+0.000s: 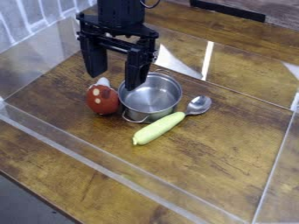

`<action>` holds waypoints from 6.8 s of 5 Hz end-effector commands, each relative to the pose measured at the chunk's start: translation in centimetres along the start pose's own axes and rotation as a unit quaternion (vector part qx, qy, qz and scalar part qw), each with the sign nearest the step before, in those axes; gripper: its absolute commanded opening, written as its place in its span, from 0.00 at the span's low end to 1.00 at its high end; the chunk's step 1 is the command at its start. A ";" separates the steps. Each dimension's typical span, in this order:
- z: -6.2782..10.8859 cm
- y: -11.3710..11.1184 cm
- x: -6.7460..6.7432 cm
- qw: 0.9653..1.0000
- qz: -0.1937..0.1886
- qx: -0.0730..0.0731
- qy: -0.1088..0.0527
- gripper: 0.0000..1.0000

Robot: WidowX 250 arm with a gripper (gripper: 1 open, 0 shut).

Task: Move the green spoon to the left

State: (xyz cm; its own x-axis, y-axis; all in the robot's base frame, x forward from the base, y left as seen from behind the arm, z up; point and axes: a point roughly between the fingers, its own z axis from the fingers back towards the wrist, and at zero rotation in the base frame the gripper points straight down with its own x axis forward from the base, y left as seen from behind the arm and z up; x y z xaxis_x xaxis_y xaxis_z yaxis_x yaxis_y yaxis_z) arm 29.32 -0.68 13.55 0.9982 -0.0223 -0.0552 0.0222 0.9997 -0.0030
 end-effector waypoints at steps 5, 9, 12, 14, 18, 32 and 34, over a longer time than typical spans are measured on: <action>-2.3 -4.4 2.7 0.998 -0.064 0.002 -0.015 1.00; -7.6 -5.0 5.3 0.984 -0.164 0.015 -0.067 1.00; -6.2 -3.7 4.7 0.991 -0.081 0.021 -0.100 1.00; -6.8 -3.3 3.9 0.992 -0.036 0.019 -0.118 1.00; -5.2 -5.0 6.3 0.990 -0.053 0.014 -0.131 1.00; -7.6 -3.7 6.4 0.999 -0.007 0.000 -0.050 0.00; -8.2 -5.1 6.4 0.999 -0.033 -0.004 -0.031 0.00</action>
State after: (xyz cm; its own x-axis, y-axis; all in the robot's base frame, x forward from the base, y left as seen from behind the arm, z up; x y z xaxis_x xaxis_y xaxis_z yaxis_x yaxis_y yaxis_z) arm 34.25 -5.24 3.20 0.9965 -0.0645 -0.0530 0.0641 0.9979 -0.0092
